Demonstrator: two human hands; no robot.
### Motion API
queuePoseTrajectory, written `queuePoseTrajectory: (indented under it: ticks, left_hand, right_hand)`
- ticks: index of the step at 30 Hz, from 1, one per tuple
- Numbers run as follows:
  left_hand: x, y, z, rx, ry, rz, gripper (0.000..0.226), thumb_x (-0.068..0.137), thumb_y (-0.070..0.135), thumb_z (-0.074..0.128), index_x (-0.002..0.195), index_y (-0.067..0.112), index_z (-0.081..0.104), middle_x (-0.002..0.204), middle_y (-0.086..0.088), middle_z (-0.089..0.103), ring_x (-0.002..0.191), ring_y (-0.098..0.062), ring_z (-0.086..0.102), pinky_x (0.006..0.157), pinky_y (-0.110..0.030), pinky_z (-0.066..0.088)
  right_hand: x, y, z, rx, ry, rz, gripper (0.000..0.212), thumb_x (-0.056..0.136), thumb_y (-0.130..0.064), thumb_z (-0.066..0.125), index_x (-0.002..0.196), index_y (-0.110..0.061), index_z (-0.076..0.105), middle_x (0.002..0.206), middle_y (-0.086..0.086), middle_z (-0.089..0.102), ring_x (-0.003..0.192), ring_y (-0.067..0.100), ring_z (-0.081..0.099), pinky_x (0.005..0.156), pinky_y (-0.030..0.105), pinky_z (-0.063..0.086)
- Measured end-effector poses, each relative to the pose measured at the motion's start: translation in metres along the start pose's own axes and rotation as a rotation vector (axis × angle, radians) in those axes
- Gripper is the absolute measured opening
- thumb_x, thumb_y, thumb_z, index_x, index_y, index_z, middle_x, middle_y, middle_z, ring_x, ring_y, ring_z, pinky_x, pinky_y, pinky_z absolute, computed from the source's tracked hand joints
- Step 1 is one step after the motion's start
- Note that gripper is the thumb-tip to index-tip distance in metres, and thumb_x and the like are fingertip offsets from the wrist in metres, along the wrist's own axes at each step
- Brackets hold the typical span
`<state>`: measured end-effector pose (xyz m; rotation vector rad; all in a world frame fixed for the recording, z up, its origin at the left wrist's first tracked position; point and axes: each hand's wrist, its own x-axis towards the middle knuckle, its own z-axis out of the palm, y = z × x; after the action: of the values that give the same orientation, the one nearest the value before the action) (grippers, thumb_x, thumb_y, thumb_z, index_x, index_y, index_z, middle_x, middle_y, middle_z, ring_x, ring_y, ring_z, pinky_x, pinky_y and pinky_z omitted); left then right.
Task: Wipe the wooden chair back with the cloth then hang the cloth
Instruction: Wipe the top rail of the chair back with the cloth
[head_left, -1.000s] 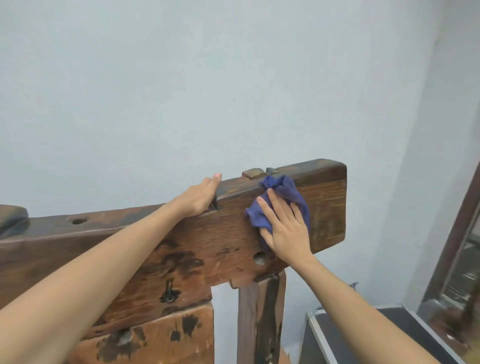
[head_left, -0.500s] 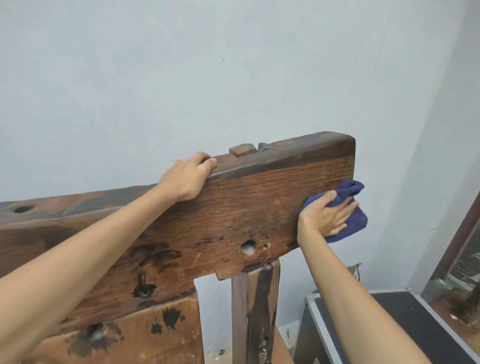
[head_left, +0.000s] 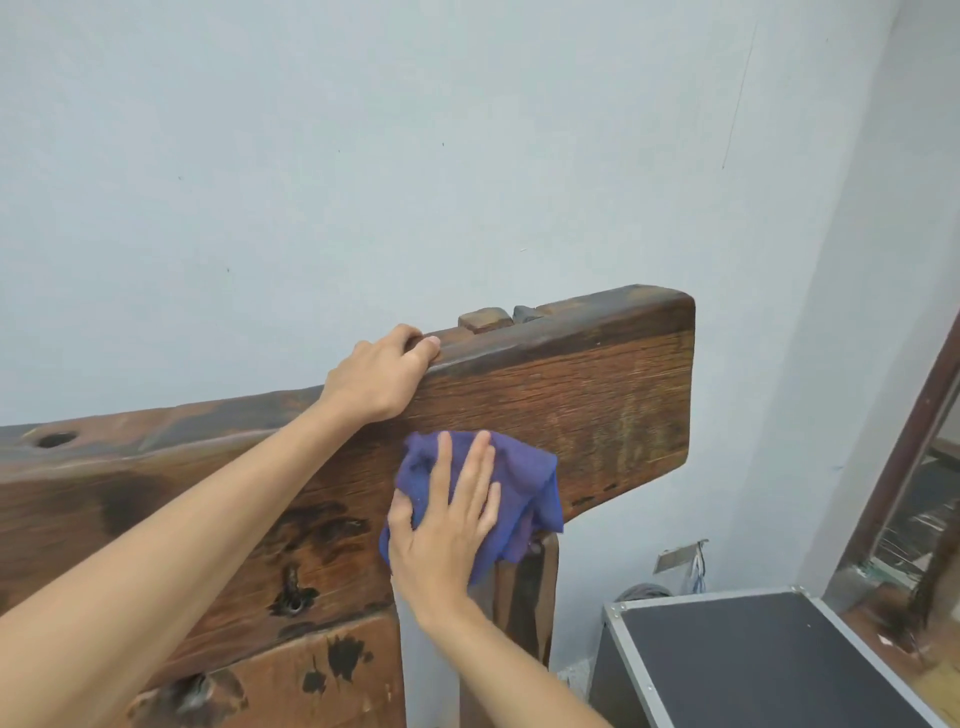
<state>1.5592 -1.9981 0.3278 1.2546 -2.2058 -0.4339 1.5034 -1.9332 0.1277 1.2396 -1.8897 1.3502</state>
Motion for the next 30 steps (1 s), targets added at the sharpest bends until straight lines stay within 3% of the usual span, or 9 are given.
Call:
queuePoseTrajectory:
  ticks: [3,5,8,11,14,17,20,25,30]
  left_hand:
    - [-0.001,0.000,0.001,-0.015,-0.001,0.015,0.067,0.085,0.063,0.019,0.133,0.031,0.053,0.143,-0.004,0.059,0.129,-0.035,0.052,0.108,-0.051,0.040]
    - [-0.001,-0.001,0.003,-0.027,-0.004,0.012,0.057,0.096,0.055,0.018,0.135,0.030,0.050,0.147,0.000,0.055,0.129,-0.037,0.051,0.107,-0.052,0.041]
    - [0.003,-0.006,0.007,-0.047,0.032,-0.015,0.044,0.107,0.046,0.018,0.136,0.031,0.048,0.144,0.002,0.055,0.124,-0.036,0.051,0.102,-0.052,0.042]
    - [0.006,-0.008,0.009,-0.030,0.033,-0.014,0.049,0.100,0.057,0.018,0.129,0.035,0.050,0.128,-0.005,0.064,0.118,-0.032,0.052,0.097,-0.050,0.044]
    - [0.007,-0.009,0.008,-0.002,0.021,0.005,0.050,0.098,0.059,0.017,0.128,0.037,0.050,0.121,-0.004,0.064,0.117,-0.030,0.051,0.097,-0.051,0.044]
    - [0.007,-0.009,0.008,-0.006,0.011,0.008,0.046,0.102,0.057,0.019,0.129,0.036,0.049,0.119,-0.006,0.063,0.116,-0.032,0.051,0.099,-0.051,0.044]
    - [0.007,-0.007,0.007,-0.023,0.008,-0.006,0.044,0.104,0.055,0.019,0.129,0.035,0.049,0.117,-0.007,0.064,0.117,-0.031,0.050,0.099,-0.052,0.043]
    - [0.006,-0.001,0.005,0.027,-0.020,0.007,0.058,0.097,0.056,0.009,0.135,0.035,0.047,0.126,-0.002,0.062,0.122,-0.030,0.047,0.102,-0.054,0.041]
    - [-0.001,0.000,0.003,0.030,-0.003,-0.010,0.064,0.096,0.056,0.004,0.139,0.035,0.047,0.136,-0.002,0.060,0.128,-0.032,0.047,0.102,-0.056,0.038]
  right_hand:
    - [0.058,0.043,-0.020,-0.027,0.026,-0.485,0.082,0.081,-0.048,0.060,0.157,-0.040,0.028,0.168,0.002,0.022,0.156,0.017,0.015,0.118,0.045,0.023]
    - [0.106,0.060,-0.039,-0.030,0.056,-0.640,0.079,0.081,-0.051,0.060,0.155,-0.041,0.034,0.167,-0.001,0.025,0.155,0.017,0.021,0.116,0.042,0.026]
    - [0.179,0.075,-0.063,-0.029,0.127,-0.571,0.066,0.083,-0.045,0.059,0.148,-0.034,0.050,0.158,0.003,0.045,0.149,0.023,0.036,0.113,0.039,0.030]
    - [0.237,0.093,-0.089,-0.133,0.179,-0.456,0.034,0.089,-0.042,0.052,0.102,-0.021,0.075,0.103,0.003,0.075,0.104,0.030,0.068,0.091,0.041,0.046]
    - [0.283,0.111,-0.113,-0.344,0.021,-0.215,0.052,0.092,-0.051,0.035,0.067,-0.015,0.064,0.071,0.011,0.068,0.073,0.036,0.065,0.066,0.039,0.045]
    - [0.333,0.127,-0.129,-0.462,-0.314,0.149,0.058,0.086,-0.061,0.028,0.085,-0.016,0.065,0.092,0.018,0.067,0.085,0.037,0.059,0.074,0.040,0.041]
    - [0.364,0.128,-0.133,-0.525,-0.594,0.329,0.052,0.086,-0.059,0.037,0.112,-0.022,0.062,0.108,0.012,0.061,0.097,0.034,0.055,0.083,0.040,0.040]
    - [0.362,0.110,-0.112,-0.652,-0.625,0.284,0.048,0.092,-0.049,0.036,0.125,-0.025,0.060,0.128,0.009,0.064,0.115,0.033,0.058,0.085,0.038,0.033]
    - [0.309,0.050,-0.099,-0.534,-0.588,0.046,0.058,0.098,-0.053,0.024,0.115,-0.016,0.065,0.123,0.017,0.068,0.114,0.037,0.061,0.083,0.041,0.035]
